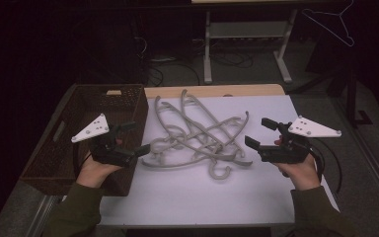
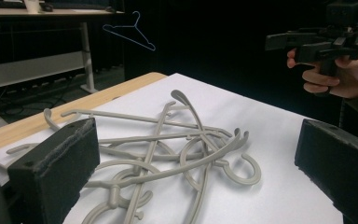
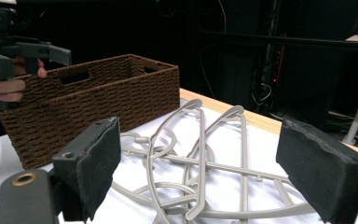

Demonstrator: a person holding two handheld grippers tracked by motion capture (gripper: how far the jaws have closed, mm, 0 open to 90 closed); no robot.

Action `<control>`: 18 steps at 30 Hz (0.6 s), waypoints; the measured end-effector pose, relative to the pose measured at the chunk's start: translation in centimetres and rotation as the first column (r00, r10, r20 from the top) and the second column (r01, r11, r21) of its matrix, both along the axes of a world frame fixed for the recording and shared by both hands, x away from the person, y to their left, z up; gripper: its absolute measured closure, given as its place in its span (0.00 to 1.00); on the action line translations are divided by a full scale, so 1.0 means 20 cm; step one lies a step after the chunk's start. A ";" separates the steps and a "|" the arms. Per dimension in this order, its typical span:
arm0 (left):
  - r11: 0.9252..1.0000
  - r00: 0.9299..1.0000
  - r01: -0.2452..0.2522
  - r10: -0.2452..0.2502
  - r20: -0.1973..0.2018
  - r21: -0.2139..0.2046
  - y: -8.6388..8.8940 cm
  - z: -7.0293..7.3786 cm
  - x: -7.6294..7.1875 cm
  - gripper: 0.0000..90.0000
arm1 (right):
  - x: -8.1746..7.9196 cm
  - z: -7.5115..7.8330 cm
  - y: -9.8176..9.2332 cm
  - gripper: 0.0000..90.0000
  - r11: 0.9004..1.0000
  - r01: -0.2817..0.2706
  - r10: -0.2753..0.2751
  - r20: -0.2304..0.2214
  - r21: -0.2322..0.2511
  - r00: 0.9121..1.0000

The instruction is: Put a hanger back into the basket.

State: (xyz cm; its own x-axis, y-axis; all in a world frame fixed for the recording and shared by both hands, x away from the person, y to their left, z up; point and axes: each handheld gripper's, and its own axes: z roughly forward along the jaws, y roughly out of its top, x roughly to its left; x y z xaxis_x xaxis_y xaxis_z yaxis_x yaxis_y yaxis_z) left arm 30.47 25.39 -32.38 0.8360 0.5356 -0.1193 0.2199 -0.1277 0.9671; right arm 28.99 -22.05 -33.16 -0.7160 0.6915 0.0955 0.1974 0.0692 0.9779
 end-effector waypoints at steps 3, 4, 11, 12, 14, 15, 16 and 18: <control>1.000 1.000 0.009 -0.009 0.000 0.008 -0.02 0.02 -0.01 0.00 | 0.00 0.00 0.00 0.15 1.000 0.000 0.000 -0.015 -0.003 1.000; 1.000 1.000 0.009 -0.009 -0.004 0.010 -0.03 0.02 -0.01 0.00 | 0.00 0.00 0.00 0.15 1.000 0.001 -0.001 -0.015 -0.014 1.000; 0.999 0.999 0.036 -0.034 -0.038 0.040 -0.11 0.03 -0.02 0.00 | 0.03 -0.02 0.02 0.15 0.997 -0.010 0.004 -0.067 -0.078 0.998; 0.998 0.998 0.041 -0.039 -0.042 0.049 -0.12 0.02 -0.01 0.00 | 0.03 -0.02 0.03 0.15 0.996 -0.017 0.011 -0.074 -0.082 0.997; 0.997 0.997 0.047 -0.044 -0.058 0.057 -0.15 0.01 -0.01 0.00 | 0.04 -0.03 0.04 0.15 0.995 -0.025 0.017 -0.082 -0.093 0.996; 0.997 0.997 0.052 -0.048 -0.065 0.060 -0.17 0.00 -0.01 0.00 | 0.04 -0.03 0.05 0.15 0.994 -0.029 0.021 -0.081 -0.101 0.996; 0.996 0.996 0.060 -0.055 -0.075 0.066 -0.18 -0.01 -0.01 0.00 | 0.05 -0.03 0.06 0.15 0.994 -0.036 0.027 -0.085 -0.105 0.996; 0.995 0.994 0.067 -0.059 -0.092 0.080 -0.21 -0.03 -0.01 0.02 | 0.06 -0.04 0.08 0.15 0.991 -0.052 0.040 -0.101 -0.121 0.994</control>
State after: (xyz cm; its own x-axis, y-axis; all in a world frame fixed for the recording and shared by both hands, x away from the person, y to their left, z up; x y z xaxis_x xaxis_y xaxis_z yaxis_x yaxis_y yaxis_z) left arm 30.33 21.21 -32.99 0.8562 0.4934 -0.1530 0.2943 -0.2225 0.9294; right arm 30.26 -20.50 -33.95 -0.7386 0.6690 0.0828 0.2858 0.1995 0.9373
